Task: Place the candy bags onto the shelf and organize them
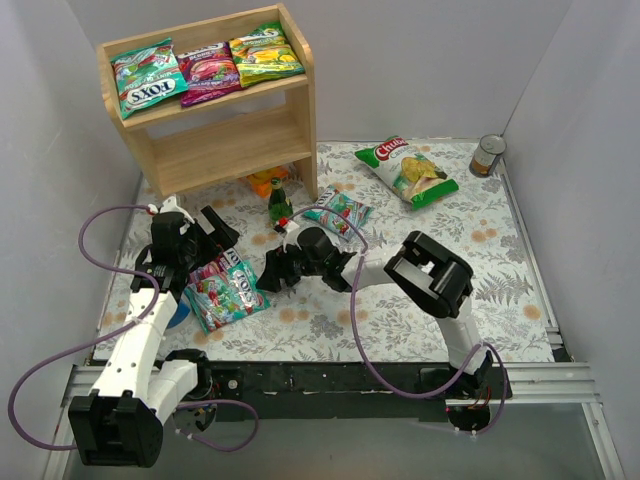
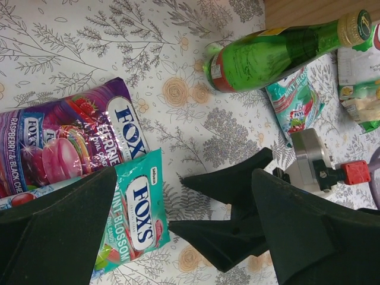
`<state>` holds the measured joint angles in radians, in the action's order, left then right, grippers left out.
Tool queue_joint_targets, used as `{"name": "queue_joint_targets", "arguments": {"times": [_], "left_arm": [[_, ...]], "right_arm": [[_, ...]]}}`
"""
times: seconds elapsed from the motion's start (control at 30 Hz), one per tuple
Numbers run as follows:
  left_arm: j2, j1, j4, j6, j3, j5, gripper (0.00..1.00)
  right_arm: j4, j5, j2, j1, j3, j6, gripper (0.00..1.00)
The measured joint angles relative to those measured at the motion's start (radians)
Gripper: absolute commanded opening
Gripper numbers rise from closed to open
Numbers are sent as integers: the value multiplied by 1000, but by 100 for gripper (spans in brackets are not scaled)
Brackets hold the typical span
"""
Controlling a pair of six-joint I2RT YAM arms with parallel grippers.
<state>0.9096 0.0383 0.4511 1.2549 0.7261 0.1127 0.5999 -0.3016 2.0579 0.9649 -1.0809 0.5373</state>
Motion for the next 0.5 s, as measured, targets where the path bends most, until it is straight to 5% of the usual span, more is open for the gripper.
{"name": "queue_joint_targets", "arguments": {"times": [0.4,0.5], "left_arm": [[8,0,-10,0,0,0,98],[10,0,-10,-1,0,0,98]], "right_arm": [[46,-168,117,36,-120,-71,67],[39,-197,129,45,-134,-83,41]]}}
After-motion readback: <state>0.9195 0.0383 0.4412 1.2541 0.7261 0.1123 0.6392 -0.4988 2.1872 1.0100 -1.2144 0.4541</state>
